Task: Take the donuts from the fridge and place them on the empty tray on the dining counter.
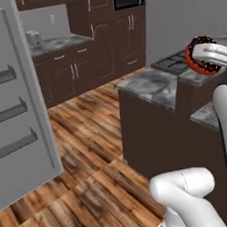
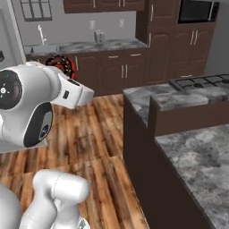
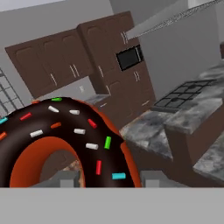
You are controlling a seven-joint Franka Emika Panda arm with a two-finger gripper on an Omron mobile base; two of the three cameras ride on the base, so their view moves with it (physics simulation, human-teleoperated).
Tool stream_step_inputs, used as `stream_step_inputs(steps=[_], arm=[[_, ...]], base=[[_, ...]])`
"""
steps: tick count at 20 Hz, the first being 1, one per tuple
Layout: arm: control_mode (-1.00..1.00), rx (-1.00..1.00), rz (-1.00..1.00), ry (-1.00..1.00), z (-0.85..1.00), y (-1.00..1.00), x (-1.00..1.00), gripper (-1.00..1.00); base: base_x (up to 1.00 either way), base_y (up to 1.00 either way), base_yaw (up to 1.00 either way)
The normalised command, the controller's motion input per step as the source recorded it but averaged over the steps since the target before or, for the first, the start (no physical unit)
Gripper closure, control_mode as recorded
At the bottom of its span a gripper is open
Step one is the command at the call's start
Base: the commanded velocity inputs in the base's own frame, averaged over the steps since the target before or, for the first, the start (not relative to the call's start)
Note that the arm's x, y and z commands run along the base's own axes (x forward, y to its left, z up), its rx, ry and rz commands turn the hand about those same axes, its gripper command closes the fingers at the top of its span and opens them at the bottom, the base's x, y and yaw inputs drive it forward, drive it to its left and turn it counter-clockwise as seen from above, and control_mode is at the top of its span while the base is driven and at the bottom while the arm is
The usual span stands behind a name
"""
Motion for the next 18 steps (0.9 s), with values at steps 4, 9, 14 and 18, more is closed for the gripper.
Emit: stream_step_inputs(steps=[4,9,14,18], arm=[[1.00,0.00,0.00,0.00,0.00,0.00,0.00,1.00],[1.00,0.00,0.00,0.00,0.00,0.00,0.00,1.00],[1.00,0.00,0.00,0.00,0.00,0.00,0.00,1.00],[1.00,0.00,0.00,0.00,0.00,0.00,0.00,1.00]], base=[[-1.00,-0.57,-0.30],[-1.00,-1.00,-0.04],[-0.63,-1.00,0.05],[-0.01,-1.00,0.29]])
